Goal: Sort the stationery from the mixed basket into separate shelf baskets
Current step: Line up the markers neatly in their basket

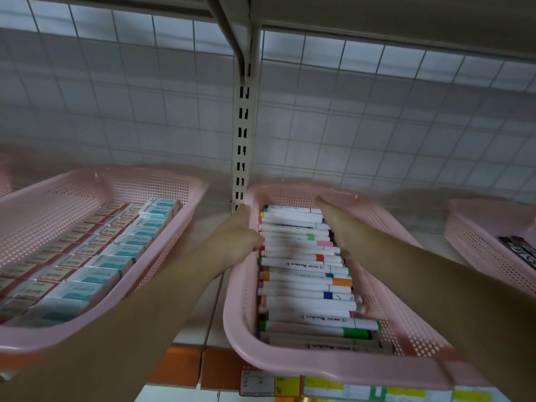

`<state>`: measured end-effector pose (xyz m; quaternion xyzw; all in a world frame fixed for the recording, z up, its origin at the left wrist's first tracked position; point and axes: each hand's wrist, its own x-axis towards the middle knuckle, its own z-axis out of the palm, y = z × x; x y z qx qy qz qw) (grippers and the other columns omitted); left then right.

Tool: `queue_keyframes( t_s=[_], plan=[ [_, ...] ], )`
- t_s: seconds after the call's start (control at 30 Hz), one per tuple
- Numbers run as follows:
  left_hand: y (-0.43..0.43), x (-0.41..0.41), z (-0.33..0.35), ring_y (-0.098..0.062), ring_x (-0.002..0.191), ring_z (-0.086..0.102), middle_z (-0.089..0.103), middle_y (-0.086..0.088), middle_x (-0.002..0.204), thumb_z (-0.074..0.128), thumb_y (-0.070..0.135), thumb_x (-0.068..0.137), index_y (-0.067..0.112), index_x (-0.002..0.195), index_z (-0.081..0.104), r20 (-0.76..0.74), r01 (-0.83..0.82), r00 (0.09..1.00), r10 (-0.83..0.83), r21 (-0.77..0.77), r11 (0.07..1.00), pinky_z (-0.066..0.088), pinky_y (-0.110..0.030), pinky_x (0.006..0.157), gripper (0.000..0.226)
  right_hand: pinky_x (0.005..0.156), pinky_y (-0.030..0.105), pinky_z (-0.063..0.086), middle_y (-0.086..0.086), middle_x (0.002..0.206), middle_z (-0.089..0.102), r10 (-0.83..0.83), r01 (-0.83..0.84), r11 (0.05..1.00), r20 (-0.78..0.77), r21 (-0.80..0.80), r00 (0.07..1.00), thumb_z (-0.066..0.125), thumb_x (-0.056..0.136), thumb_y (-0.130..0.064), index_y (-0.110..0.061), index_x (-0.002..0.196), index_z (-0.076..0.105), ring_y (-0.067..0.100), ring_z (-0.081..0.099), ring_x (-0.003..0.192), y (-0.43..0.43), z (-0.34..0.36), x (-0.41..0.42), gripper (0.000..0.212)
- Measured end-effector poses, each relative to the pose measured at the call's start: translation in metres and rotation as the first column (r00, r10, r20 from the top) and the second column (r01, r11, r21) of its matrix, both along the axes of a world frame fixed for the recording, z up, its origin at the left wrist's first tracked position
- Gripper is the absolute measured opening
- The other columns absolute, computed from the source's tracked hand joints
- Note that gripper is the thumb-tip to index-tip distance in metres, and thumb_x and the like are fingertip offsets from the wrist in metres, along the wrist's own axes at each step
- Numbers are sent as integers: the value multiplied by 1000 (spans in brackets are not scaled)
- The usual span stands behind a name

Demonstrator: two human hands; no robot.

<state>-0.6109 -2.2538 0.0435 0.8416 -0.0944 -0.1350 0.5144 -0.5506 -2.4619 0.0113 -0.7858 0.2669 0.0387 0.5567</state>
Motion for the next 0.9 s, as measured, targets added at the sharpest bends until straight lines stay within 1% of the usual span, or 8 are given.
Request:
queue_keyframes(
  t_s=[0.1, 0.2, 0.27, 0.37, 0.53, 0.63, 0.8, 0.9],
  plan=[
    [1, -1, 0, -16, 125, 38, 34, -1, 146, 50, -3, 86, 15, 149, 19, 4, 2, 1000, -2, 9, 1000, 31, -12, 80, 73, 102, 44, 40, 11, 130, 53, 28, -28, 999, 19, -39, 999, 36, 58, -87, -14, 132, 47, 30, 53, 114, -41, -34, 28, 105],
    [0, 1, -2, -13, 103, 47, 42, -7, 134, 50, -5, 83, 16, 136, 36, -5, 10, 1000, -10, 0, 1000, 34, -21, 75, 59, 64, 27, 46, -4, 83, 54, 32, -34, 999, -46, -36, 998, 35, 82, -73, -20, 103, 58, 13, 55, 69, -21, 3, -19, 61],
    [0, 2, -4, -4, 74, 41, 47, -3, 107, 50, -6, 81, 15, 115, 41, 10, -3, 1000, 3, -1, 1000, 34, -21, 62, 41, 86, 35, 51, 4, 100, 63, 68, -78, 995, -153, -55, 986, 42, 90, -60, -21, 118, 55, 19, 62, 98, -10, 24, -50, 49],
    [-2, 3, -5, -5, 79, 44, 43, -3, 112, 49, -5, 83, 18, 119, 39, 29, -6, 1000, 5, 19, 1000, 32, -20, 60, 44, 103, 52, 31, 18, 143, 36, 84, -129, 984, -311, -125, 947, 51, 85, -60, -16, 140, 35, 36, 37, 130, -8, 39, -97, 72],
    [-2, 5, -6, -17, 110, 46, 37, -6, 135, 50, 1, 85, 18, 142, 28, 69, 28, 997, -35, 110, 994, 33, -19, 71, 63, 57, 20, 43, 0, 79, 54, 180, -152, 982, -285, 115, 941, 49, 93, -41, -19, 86, 55, 12, 49, 67, 14, 24, -138, 24],
    [-1, 5, -5, -23, 123, 38, 35, -7, 142, 51, 8, 87, 14, 148, 18, 134, 25, 989, -60, 251, 968, 35, -25, 82, 69, 52, 20, 41, 1, 82, 57, 152, -123, 982, -215, 144, 965, 50, 94, -37, -19, 88, 57, 11, 51, 65, 19, 22, -141, 21],
    [-1, 5, -1, -23, 127, 37, 30, -11, 146, 44, 17, 93, 4, 141, 30, 281, 12, 948, -148, 434, 901, 29, -23, 85, 52, 88, 36, 41, 0, 105, 47, 192, -245, 963, -355, -112, 915, 59, 89, -36, -19, 103, 55, 20, 49, 108, 4, 33, -159, 23],
    [-1, 4, 0, -21, 117, 40, 32, -13, 145, 43, 17, 94, 1, 138, 34, 300, 5, 940, -165, 469, 883, 26, -22, 80, 48, 56, 15, 43, -4, 79, 60, 333, -393, 916, -388, -85, 860, 58, 92, -21, -16, 84, 59, 5, 59, 67, 6, 36, -171, 9]
  ],
)
